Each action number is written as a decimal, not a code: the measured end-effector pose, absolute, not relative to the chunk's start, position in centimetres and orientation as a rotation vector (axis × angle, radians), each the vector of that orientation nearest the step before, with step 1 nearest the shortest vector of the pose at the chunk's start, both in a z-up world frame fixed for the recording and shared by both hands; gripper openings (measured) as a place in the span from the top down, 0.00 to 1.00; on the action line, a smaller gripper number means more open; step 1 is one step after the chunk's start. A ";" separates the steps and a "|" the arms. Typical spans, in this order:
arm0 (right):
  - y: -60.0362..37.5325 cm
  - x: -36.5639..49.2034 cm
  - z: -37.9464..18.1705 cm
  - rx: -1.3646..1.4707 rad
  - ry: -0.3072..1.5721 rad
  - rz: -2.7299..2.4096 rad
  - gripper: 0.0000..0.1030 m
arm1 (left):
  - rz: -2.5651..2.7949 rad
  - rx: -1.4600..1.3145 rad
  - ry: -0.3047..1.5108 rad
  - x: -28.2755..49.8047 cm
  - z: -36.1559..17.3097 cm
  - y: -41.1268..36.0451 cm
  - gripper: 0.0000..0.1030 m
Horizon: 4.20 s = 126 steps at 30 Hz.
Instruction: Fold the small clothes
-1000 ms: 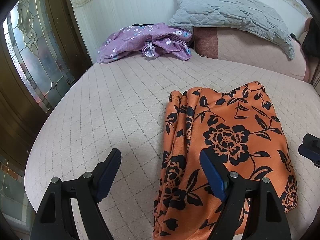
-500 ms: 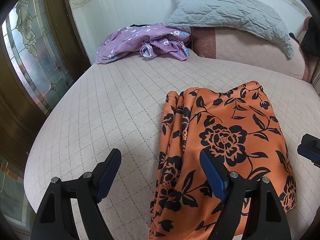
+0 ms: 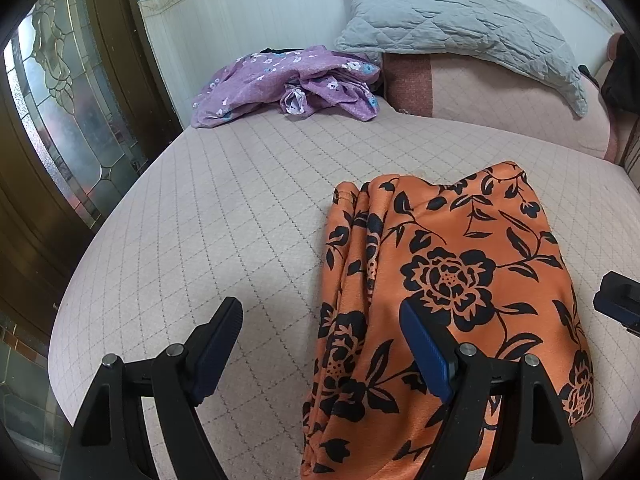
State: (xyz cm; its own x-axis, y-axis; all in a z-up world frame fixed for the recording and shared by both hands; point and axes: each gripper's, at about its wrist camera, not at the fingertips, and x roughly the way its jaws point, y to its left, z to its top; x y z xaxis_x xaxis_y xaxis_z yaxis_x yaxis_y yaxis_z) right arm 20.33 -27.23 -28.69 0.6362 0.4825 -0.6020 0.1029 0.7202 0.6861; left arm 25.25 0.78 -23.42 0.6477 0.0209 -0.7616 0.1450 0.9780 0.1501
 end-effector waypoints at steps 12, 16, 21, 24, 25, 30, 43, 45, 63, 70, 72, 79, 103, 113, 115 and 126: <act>-27.2 20.4 -29.0 0.762 0.882 0.239 0.39 | -0.074 0.214 0.871 25.3 -23.7 0.8 0.21; -27.3 20.4 -29.1 0.765 0.884 0.237 0.39 | -0.072 0.211 0.874 25.3 -23.7 0.8 0.21; -27.1 20.4 -29.1 0.760 0.885 0.237 0.39 | -0.073 0.212 0.875 25.3 -23.7 0.9 0.21; -27.0 20.4 -29.1 0.760 0.887 0.237 0.39 | -0.074 0.215 0.874 25.3 -23.7 0.9 0.21; -27.0 20.4 -29.1 0.760 0.887 0.237 0.39 | -0.074 0.215 0.875 25.3 -23.7 0.9 0.21; -26.9 20.4 -29.2 0.756 0.891 0.239 0.39 | -0.075 0.215 0.877 25.4 -23.8 0.9 0.21; -23.1 23.1 -30.5 0.658 0.975 0.292 0.38 | -0.058 0.165 1.058 27.3 -27.5 4.1 0.21; -23.1 23.7 -30.1 0.646 0.979 0.288 0.38 | -0.065 0.179 1.033 27.0 -27.2 4.1 0.21; -22.4 30.8 -30.1 0.650 0.944 0.315 0.39 | -0.112 0.135 1.002 27.2 -26.8 1.5 0.21; -25.3 26.9 -28.5 0.727 0.900 0.304 0.39 | -0.094 0.067 0.943 25.2 -25.4 2.4 0.21; -26.5 25.3 -28.0 0.755 0.887 0.268 0.36 | -0.108 0.091 0.898 24.1 -24.6 2.5 0.21; -28.6 20.2 -27.5 0.822 0.878 0.235 0.31 | -0.207 -0.030 0.893 24.1 -23.4 5.1 0.19; -27.2 24.1 -30.8 0.805 0.939 0.188 0.29 | -0.397 -0.085 1.059 27.5 -26.2 2.4 0.17; -27.2 24.7 -33.0 0.838 1.003 0.209 0.29 | -0.370 0.029 1.065 27.4 -27.5 0.7 0.17; -27.3 24.7 -33.2 0.854 1.006 0.222 0.29 | -0.369 0.025 1.064 27.4 -27.5 0.8 0.17; -27.5 25.3 -34.6 0.956 1.008 0.283 0.26 | -0.355 0.039 1.065 27.8 -27.9 0.5 0.17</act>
State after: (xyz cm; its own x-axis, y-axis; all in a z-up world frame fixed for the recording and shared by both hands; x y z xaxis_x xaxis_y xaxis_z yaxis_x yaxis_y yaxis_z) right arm 25.30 -27.54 -34.65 0.5379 0.6038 -0.5882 0.2089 0.5806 0.7870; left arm 27.80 0.48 -27.90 0.4335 -0.2663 -0.8609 0.3036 0.9426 -0.1387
